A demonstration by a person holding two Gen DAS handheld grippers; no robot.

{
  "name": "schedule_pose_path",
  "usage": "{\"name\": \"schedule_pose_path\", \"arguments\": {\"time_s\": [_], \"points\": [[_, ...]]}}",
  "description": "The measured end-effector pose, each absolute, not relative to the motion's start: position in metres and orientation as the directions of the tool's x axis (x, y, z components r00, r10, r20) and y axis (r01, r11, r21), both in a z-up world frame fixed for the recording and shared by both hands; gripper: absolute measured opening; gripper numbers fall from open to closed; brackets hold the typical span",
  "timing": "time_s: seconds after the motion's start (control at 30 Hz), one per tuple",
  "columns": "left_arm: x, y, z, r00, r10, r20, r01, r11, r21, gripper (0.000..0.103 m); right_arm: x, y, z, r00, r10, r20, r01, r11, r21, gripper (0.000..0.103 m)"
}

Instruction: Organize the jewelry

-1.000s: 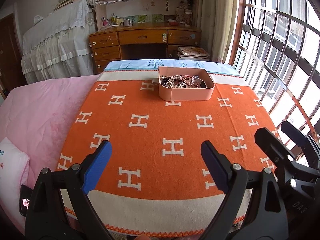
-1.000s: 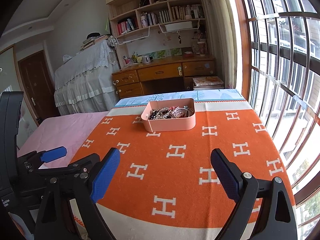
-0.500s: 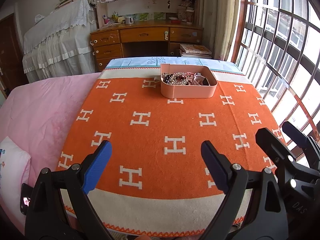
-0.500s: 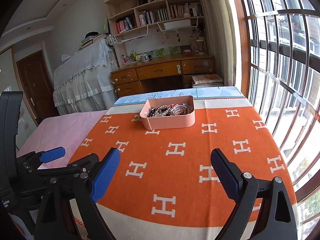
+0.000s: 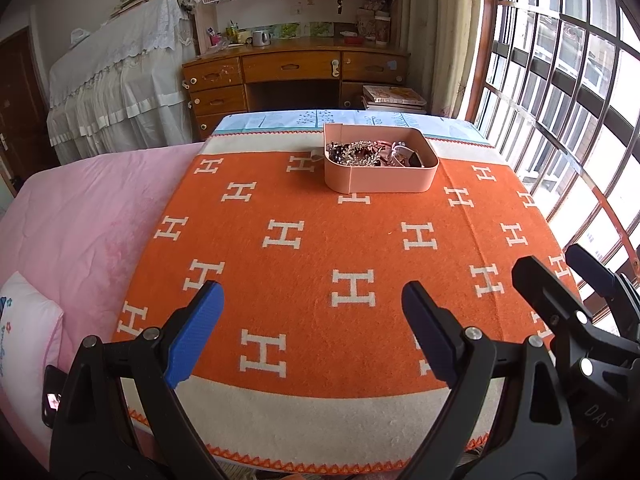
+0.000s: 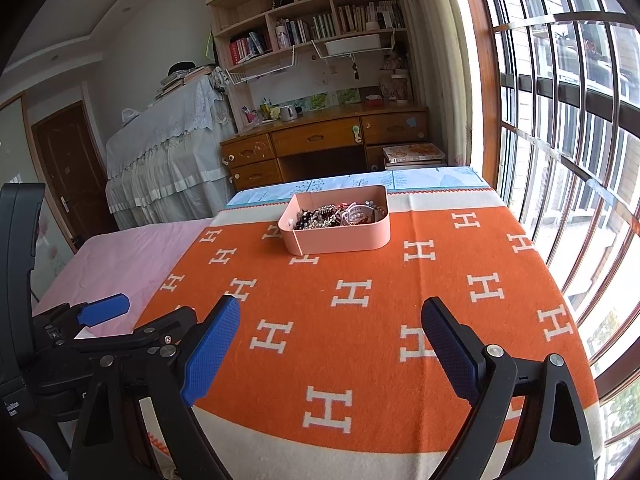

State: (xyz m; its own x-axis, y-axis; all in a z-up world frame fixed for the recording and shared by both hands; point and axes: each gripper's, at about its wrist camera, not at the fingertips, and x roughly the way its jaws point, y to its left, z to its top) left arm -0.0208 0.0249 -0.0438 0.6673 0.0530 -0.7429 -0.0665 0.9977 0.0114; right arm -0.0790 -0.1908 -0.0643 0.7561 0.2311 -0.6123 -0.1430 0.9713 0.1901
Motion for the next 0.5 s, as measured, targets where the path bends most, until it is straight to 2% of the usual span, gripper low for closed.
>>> {"name": "schedule_pose_path", "arguments": {"time_s": [0.5], "points": [[-0.0214, 0.0283, -0.047, 0.665, 0.057, -0.745, -0.072, 0.997, 0.013, 0.089, -0.0793, -0.1911, -0.0637, 0.756, 0.23, -0.613, -0.142, 0.971, 0.19, 0.093]]}}
